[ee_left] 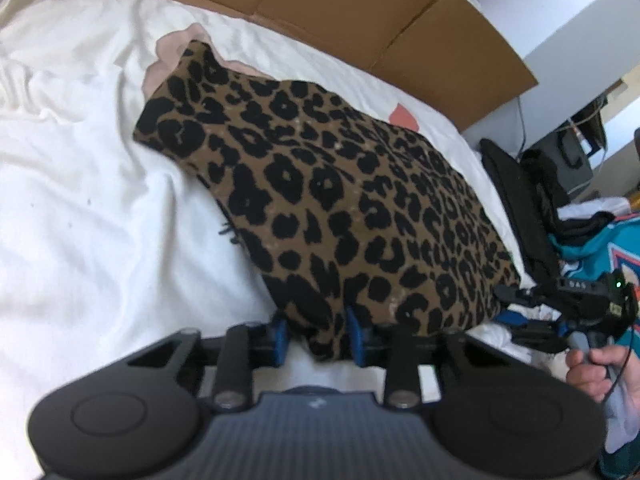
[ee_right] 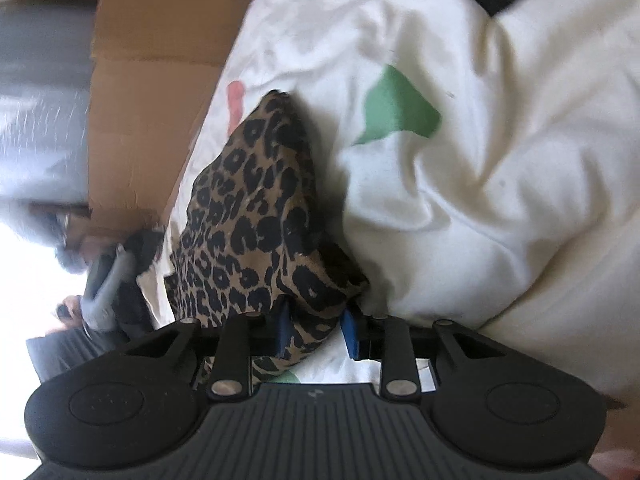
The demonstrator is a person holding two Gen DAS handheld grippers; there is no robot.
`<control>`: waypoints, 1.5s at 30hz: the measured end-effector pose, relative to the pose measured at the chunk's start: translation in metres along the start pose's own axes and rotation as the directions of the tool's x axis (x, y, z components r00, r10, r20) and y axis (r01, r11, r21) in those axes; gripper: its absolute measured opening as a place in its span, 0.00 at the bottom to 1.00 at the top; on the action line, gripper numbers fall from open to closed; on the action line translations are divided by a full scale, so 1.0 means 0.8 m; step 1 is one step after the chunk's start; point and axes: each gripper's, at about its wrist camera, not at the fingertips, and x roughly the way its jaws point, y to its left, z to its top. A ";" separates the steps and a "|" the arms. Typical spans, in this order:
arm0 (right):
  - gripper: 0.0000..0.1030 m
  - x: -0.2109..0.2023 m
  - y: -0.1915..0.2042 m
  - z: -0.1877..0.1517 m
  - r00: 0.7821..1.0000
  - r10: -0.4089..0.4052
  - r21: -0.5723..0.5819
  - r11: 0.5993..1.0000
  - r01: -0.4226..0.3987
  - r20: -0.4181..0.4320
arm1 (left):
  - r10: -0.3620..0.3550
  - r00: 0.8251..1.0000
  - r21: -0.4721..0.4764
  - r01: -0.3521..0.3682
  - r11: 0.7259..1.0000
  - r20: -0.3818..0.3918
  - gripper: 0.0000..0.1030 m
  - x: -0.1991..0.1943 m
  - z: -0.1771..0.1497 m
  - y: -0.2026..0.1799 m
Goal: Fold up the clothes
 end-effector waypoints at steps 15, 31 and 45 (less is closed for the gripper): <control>0.07 -0.014 0.030 -0.007 0.999 -0.002 -0.133 0.991 -0.004 -0.044 | 0.045 0.998 -0.052 -0.048 0.998 -0.051 0.11 -0.031 0.014 -0.024; 0.07 -0.039 0.049 -0.022 0.995 -0.021 -0.178 0.984 0.003 -0.100 | 0.043 0.986 -0.079 -0.056 0.995 -0.159 0.11 -0.053 0.006 -0.045; 0.07 -0.044 0.054 -0.002 0.996 -0.083 -0.242 0.968 0.073 -0.031 | 0.017 0.956 -0.157 -0.065 0.985 -0.294 0.10 -0.021 -0.019 -0.064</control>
